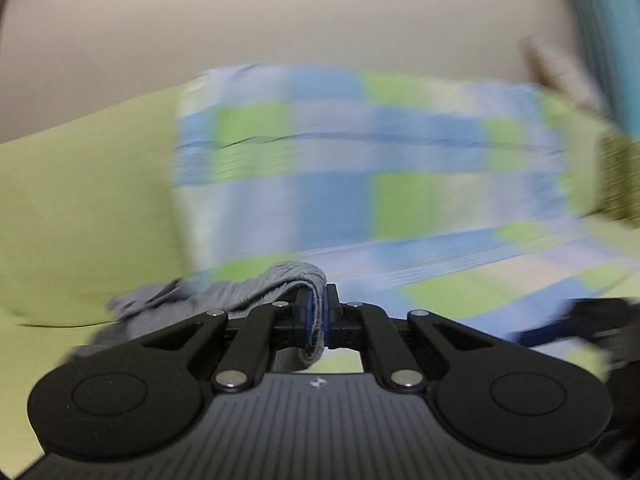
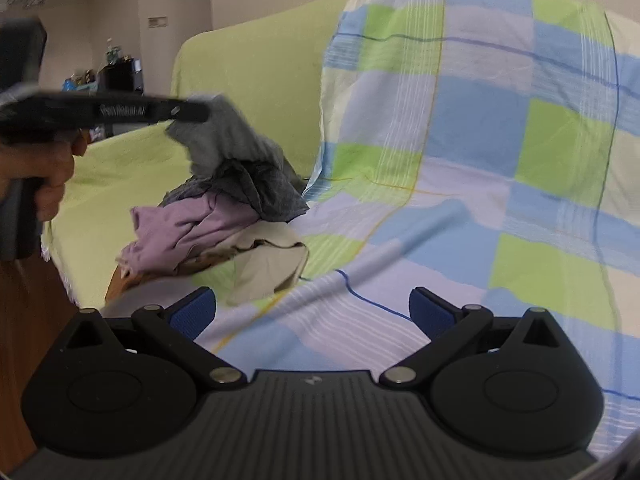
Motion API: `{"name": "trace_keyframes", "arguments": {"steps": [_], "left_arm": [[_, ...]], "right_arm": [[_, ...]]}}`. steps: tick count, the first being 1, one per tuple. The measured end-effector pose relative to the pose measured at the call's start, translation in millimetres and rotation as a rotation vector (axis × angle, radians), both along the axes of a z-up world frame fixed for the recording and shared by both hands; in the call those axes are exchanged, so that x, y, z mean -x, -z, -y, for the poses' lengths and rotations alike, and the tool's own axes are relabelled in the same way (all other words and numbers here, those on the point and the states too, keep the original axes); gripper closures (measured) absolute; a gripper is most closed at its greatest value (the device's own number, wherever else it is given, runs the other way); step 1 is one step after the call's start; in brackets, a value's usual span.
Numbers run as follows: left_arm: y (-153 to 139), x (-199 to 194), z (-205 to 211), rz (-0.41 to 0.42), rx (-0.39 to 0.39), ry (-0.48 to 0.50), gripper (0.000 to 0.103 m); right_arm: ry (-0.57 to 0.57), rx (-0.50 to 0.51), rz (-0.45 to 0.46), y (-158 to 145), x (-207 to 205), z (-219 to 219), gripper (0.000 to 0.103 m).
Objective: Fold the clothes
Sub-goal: 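Grasp the grey pants on top of the pile with the left gripper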
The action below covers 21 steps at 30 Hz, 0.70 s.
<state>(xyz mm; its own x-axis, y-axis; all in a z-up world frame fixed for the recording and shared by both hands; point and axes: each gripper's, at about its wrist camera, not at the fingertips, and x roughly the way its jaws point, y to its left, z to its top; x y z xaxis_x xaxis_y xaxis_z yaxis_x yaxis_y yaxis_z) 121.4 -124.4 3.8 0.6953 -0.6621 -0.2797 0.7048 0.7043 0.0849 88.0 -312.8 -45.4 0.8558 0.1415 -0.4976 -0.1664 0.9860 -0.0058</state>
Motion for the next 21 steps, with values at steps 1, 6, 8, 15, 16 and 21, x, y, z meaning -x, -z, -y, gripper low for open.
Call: {"name": "trace_keyframes", "arguments": {"steps": [1, 6, 8, 15, 16, 21], "left_arm": [[-0.6, 27.9, 6.1, 0.015, -0.013, 0.024, 0.101], [39.8, 80.6, -10.3, -0.166, -0.087, -0.004, 0.101], [60.4, 99.1, -29.3, -0.278, -0.082, -0.027, 0.101], [85.8, 112.0, -66.1, -0.468, 0.057, -0.068, 0.080], [88.1, 110.5, -60.8, -0.470, 0.042, -0.044, 0.066], [90.0, 114.3, -37.1, -0.359, -0.081, 0.064, 0.047]], "right_arm": [[0.001, 0.031, 0.008, -1.7, 7.7, 2.2, 0.001], [0.053, 0.101, -0.007, -0.7, 43.6, 28.6, 0.001], [0.050, 0.045, -0.023, -1.6, 47.3, 38.5, 0.001], [-0.156, 0.047, -0.008, 0.6, 41.7, 7.8, 0.001], [-0.179, 0.075, -0.010, 3.7, 37.6, -3.4, 0.001], [-0.092, 0.153, 0.013, 6.9, 38.9, -20.0, 0.001]]}}
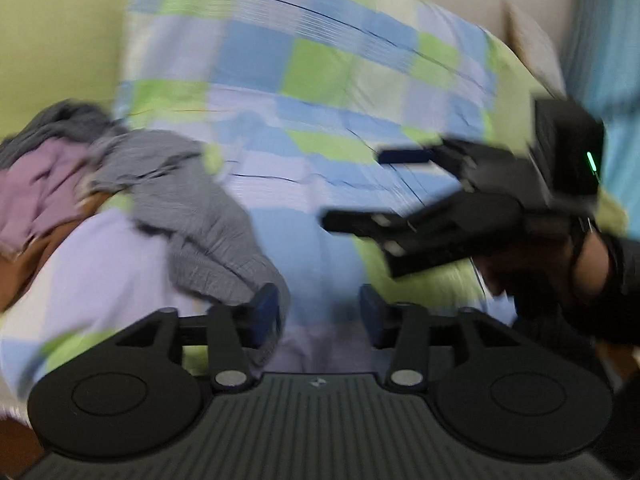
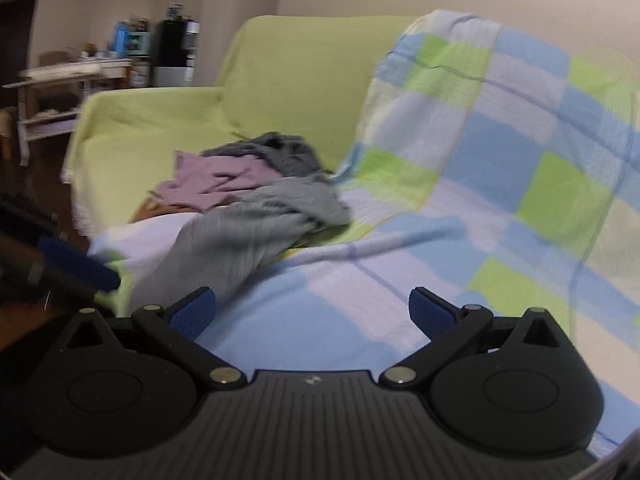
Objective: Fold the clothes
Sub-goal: 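Grasp the grey pants on top of the pile with the left gripper, then lift the grey pants with the left gripper while the right gripper grasps the other waistband edge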
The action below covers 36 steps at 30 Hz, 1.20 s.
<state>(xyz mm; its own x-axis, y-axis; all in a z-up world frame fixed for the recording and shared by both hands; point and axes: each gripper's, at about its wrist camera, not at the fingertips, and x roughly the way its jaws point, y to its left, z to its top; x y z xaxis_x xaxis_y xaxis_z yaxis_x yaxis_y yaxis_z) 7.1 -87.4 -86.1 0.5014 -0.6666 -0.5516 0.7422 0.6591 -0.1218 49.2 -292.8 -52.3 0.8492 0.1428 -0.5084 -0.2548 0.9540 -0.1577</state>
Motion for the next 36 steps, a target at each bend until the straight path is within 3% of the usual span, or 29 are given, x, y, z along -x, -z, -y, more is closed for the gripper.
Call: {"name": "trace_keyframes", "arguments": {"steps": [4, 6, 7, 10, 13, 17, 19, 20, 21, 24, 28, 36], "left_arm": [[-1.6, -6.2, -23.5, 0.117, -0.051, -0.060, 0.048], [2.7, -20.0, -35.3, 0.198, -0.135, -0.090, 0.048], [6.6, -29.2, -37.8, 0.249, -0.210, -0.096, 0.048], [11.6, -50.0, -34.9, 0.332, -0.316, -0.083, 0.048], [18.2, -70.7, -33.1, 0.386, -0.369, -0.059, 0.047], [25.2, -81.7, -24.0, 0.401, -0.353, -0.060, 0.047], [30.1, -86.4, -15.4, 0.400, -0.342, -0.061, 0.047], [33.7, -88.7, -11.0, 0.403, -0.342, -0.056, 0.047], [36.8, -89.9, -6.3, 0.408, -0.346, -0.047, 0.046], [45.5, -86.9, 7.9, 0.450, -0.379, 0.011, 0.039], [50.7, -84.6, 24.2, 0.507, -0.399, 0.055, 0.034], [43.4, -67.6, 70.2, 0.630, -0.386, 0.185, 0.034]], "right_arm": [[0.041, -0.067, -0.026, 1.4, 14.7, 18.5, 0.001], [0.032, -0.098, -0.051, 7.1, 23.1, 20.3, 0.002], [0.003, -0.113, -0.068, 11.3, 26.5, 16.5, 0.002], [-0.084, -0.125, -0.116, 23.3, 29.5, -5.6, 0.009], [-0.146, -0.089, -0.128, 36.3, 24.8, -35.7, 0.018], [-0.195, -0.068, -0.176, 56.7, 9.5, -65.1, 0.027], [-0.191, -0.047, -0.187, 66.3, -0.7, -76.9, 0.039], [-0.181, -0.024, -0.188, 68.8, -3.0, -81.0, 0.064], [-0.171, -0.001, -0.189, 71.3, -5.1, -84.8, 0.081], [-0.156, 0.053, -0.199, 68.8, -10.9, -80.6, 0.088], [-0.099, -0.008, -0.213, 40.2, -8.2, -42.4, 0.096], [-0.007, -0.083, -0.168, -21.3, 17.8, 14.2, 0.097]]}}
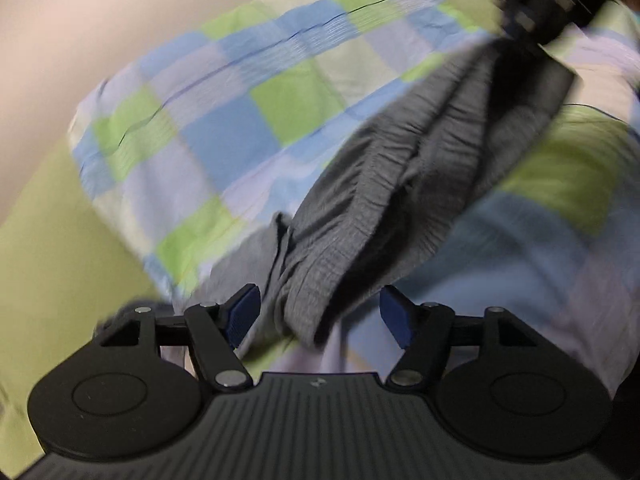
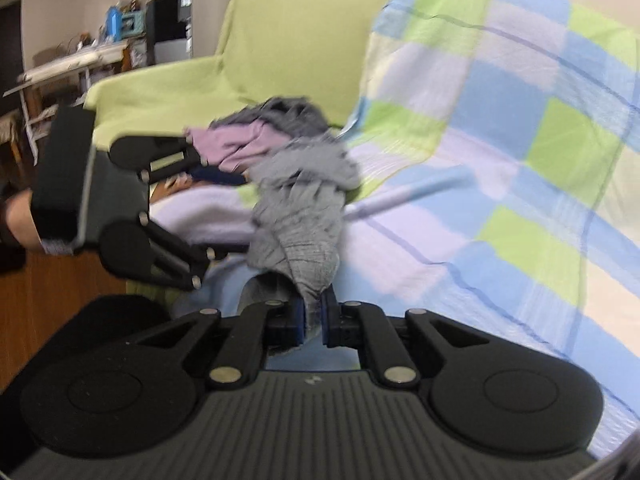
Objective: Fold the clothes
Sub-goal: 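Lift the grey pants with the left gripper while the right gripper grasps the other waistband edge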
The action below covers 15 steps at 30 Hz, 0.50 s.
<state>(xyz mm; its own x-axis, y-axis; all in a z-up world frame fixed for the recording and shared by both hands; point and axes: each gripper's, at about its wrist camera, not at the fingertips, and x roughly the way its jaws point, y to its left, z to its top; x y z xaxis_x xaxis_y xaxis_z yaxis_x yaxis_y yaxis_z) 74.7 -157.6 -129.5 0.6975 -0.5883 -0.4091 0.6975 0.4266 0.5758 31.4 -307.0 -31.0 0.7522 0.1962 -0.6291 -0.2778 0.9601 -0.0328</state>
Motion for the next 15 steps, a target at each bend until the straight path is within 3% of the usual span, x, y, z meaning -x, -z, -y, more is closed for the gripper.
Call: {"name": "trace_keyframes", "arguments": {"steps": [7, 12, 15], "left_arm": [[-3.5, 39.5, 28.9, 0.045, -0.021, 0.130, 0.033], [1.4, 80.2, 39.0, 0.073, -0.028, 0.241, 0.034], [8.7, 98.0, 45.5, 0.063, -0.050, 0.271, 0.044]], "right_arm": [[0.093, -0.019, 0.030, -45.4, 41.2, 40.5, 0.098], [0.177, -0.030, 0.018, -51.3, 69.3, 64.7, 0.098], [0.210, -0.046, 0.023, -56.9, 81.5, 75.0, 0.098]]}}
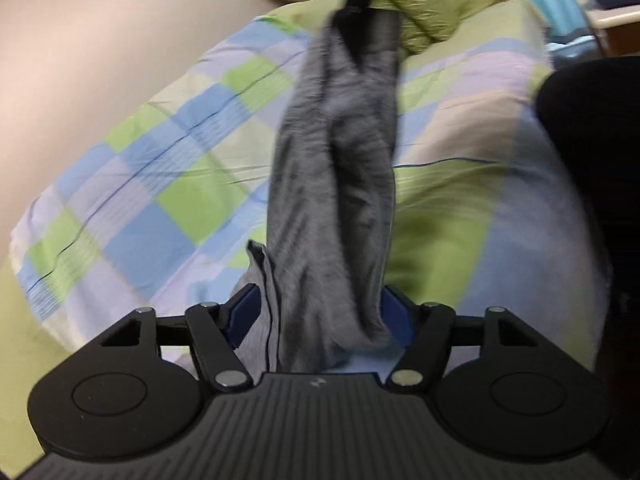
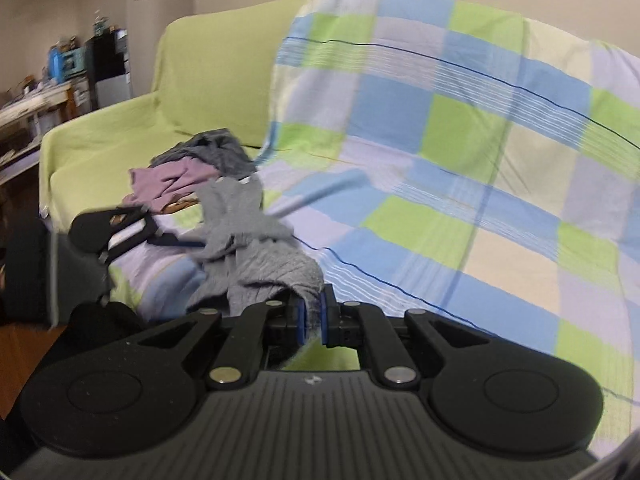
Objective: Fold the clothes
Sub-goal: 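Lift the grey pants with the left gripper while the right gripper grasps the other waistband edge, then hold the waistband with both grippers and lay the pants onto the checked blanket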
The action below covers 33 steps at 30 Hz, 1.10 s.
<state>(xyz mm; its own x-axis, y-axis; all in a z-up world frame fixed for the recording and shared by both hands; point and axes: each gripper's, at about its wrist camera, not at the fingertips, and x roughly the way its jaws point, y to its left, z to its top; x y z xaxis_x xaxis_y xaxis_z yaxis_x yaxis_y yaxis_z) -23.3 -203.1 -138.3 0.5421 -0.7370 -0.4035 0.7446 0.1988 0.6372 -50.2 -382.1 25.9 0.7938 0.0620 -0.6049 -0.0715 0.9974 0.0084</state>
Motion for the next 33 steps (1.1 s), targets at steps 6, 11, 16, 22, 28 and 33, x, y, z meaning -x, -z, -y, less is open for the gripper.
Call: {"name": "trace_keyframes", "arguments": {"steps": [6, 11, 16, 22, 28, 33], "left_arm": [[14.6, 16.9, 20.2, 0.015, -0.043, -0.001, 0.061], [11.4, 11.1, 23.9, 0.010, -0.051, -0.042, 0.099], [-50.9, -2.4, 0.0, -0.009, 0.057, -0.073, 0.099], [-163.7, 3.3, -20.9, 0.076, 0.241, -0.045, 0.099], [-268.4, 36.9, -34.5, 0.224, 0.392, 0.002, 0.099], [-320.1, 67.9, -34.1, 0.319, 0.443, 0.031, 0.099]], "right_arm": [[0.011, -0.008, -0.001, -0.5, 4.7, 15.1, 0.098], [0.019, 0.001, -0.014, 5.2, 11.1, 20.1, 0.098], [-0.016, 0.217, -0.054, 16.1, 15.4, 15.7, 0.098], [-0.105, 0.581, 0.058, -21.5, 39.6, -16.2, 0.100], [-0.087, 0.800, 0.262, -103.4, 71.0, -35.7, 0.100], [-0.041, 0.965, 0.378, -157.0, 103.4, -42.3, 0.100]]}}
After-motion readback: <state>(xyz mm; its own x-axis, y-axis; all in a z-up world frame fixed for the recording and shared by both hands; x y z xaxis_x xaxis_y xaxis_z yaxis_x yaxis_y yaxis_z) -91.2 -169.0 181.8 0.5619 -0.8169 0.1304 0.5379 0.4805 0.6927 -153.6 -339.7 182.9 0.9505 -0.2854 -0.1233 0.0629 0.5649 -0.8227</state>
